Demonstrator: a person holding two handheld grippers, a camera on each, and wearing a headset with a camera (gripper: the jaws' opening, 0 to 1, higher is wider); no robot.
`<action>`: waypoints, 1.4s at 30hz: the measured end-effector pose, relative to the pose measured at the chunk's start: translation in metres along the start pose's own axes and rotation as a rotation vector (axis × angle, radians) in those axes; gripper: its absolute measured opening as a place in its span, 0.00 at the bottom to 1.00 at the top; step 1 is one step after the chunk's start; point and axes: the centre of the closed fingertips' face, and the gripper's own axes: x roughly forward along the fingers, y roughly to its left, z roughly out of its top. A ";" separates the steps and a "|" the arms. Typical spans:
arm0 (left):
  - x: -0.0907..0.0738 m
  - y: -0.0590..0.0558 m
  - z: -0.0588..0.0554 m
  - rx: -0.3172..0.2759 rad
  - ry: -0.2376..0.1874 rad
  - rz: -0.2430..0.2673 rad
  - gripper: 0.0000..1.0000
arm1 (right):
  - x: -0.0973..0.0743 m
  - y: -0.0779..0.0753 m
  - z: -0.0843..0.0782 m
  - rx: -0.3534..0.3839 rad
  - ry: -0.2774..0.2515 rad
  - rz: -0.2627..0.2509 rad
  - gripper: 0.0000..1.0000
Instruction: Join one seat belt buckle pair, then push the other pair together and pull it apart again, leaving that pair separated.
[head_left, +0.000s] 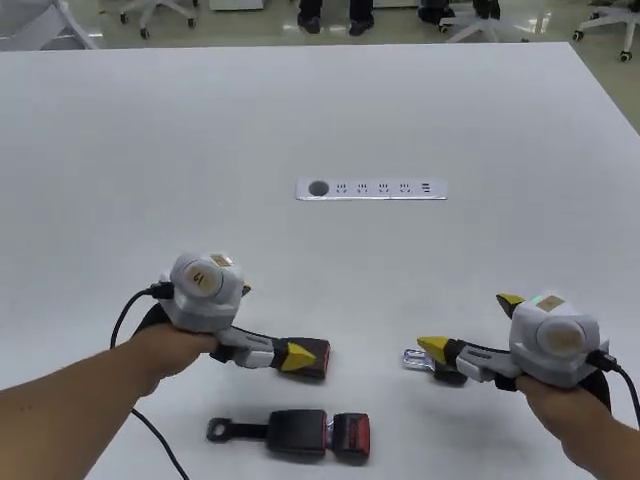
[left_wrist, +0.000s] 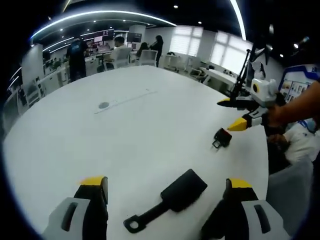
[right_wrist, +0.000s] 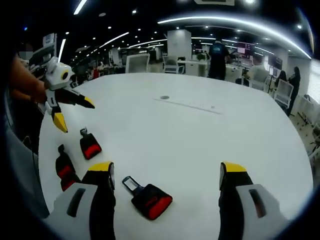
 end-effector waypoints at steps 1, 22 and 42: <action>-0.004 0.000 -0.001 -0.007 -0.007 0.003 1.00 | -0.003 0.002 0.000 -0.002 -0.005 -0.003 0.87; -0.103 -0.022 -0.032 -0.050 -0.165 0.033 1.00 | -0.075 0.035 0.000 -0.056 -0.082 0.002 0.99; -0.154 -0.057 -0.050 -0.027 -0.286 0.068 1.00 | -0.131 0.089 -0.004 -0.053 -0.173 0.012 1.00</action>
